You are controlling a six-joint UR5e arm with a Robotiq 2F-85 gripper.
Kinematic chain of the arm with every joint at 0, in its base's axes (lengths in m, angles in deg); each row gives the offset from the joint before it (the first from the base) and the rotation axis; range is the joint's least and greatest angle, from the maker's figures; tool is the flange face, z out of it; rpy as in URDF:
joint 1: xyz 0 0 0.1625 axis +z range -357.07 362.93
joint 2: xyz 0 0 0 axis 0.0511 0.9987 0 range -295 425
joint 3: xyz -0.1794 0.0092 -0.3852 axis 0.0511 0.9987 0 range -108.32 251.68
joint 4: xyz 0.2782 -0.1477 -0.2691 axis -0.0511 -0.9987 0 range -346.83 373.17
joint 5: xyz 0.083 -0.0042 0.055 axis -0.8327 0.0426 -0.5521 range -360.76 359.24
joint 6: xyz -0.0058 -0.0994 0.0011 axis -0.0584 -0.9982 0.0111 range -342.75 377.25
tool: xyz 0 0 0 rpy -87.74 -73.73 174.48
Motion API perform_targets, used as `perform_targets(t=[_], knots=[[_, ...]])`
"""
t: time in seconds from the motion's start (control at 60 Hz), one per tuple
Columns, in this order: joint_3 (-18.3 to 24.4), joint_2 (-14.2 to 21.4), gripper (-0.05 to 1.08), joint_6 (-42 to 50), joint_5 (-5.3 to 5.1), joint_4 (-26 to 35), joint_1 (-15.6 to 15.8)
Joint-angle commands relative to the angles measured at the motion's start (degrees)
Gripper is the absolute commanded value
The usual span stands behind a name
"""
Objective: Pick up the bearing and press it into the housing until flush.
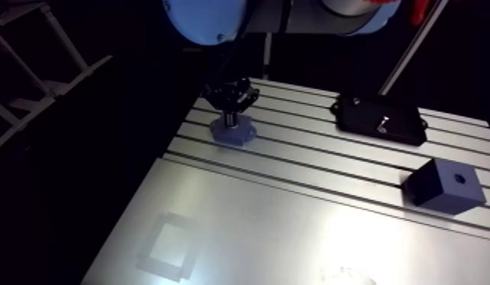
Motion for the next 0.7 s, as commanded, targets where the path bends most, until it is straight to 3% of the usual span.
perform_targets(t=[0.017, 0.7], knots=[[0.0, -0.3, 1.07, 0.0, 0.04, 0.0, -0.1], [-0.1, -0.4, 1.07, 0.0, 0.13, 0.0, -0.1]])
